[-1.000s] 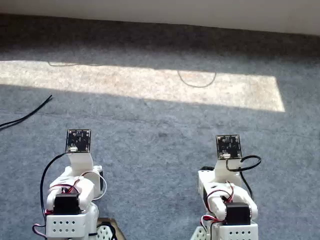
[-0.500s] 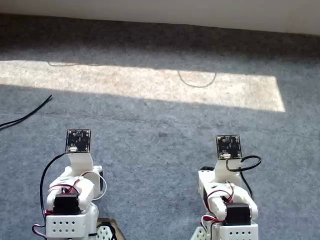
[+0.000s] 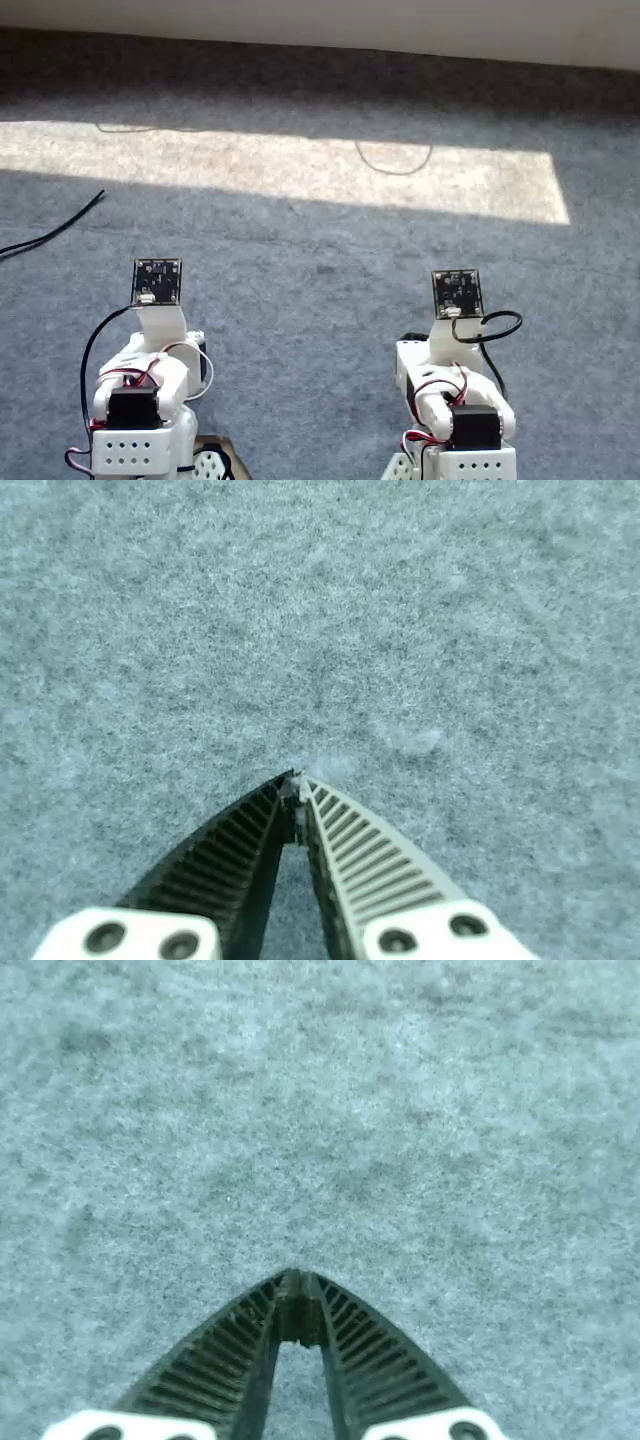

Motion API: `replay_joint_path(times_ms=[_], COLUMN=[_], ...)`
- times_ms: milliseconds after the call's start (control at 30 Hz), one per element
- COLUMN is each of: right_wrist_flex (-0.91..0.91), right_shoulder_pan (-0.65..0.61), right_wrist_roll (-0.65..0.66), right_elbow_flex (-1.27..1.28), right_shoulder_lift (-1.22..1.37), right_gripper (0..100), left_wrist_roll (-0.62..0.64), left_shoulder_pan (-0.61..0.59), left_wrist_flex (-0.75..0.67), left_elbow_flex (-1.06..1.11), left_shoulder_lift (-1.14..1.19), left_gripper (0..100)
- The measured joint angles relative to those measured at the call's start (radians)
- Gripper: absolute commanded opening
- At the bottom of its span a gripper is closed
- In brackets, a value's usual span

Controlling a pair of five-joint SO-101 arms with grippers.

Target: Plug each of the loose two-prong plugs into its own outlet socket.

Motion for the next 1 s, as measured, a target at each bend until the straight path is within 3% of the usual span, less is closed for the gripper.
replay_joint_path(times_ms=[367,633,800,900,1000], right_wrist_flex=[0.000,0.000,0.000,-0.098,-0.324], right_shoulder_pan=[-0.011,-0.193,-0.133,-0.133,-0.080], right_wrist_roll=[0.000,0.000,0.000,0.000,0.000], right_elbow_flex=[0.000,0.000,0.000,0.000,0.000], right_shoulder_lift=[0.000,0.000,0.000,0.000,0.000], right_gripper=[0.8,0.8,0.9,0.9,0.9], left_wrist_roll=[0.000,0.000,0.000,0.000,0.000], left_shoulder_pan=[0.000,0.000,0.000,0.000,0.000], left_wrist_flex=[0.000,0.000,0.000,0.000,0.000], left_elbow_flex=[0.000,0.000,0.000,0.000,0.000], left_shoulder_lift=[0.000,0.000,0.000,0.000,0.000], left_gripper=[1,1,1,1,1])
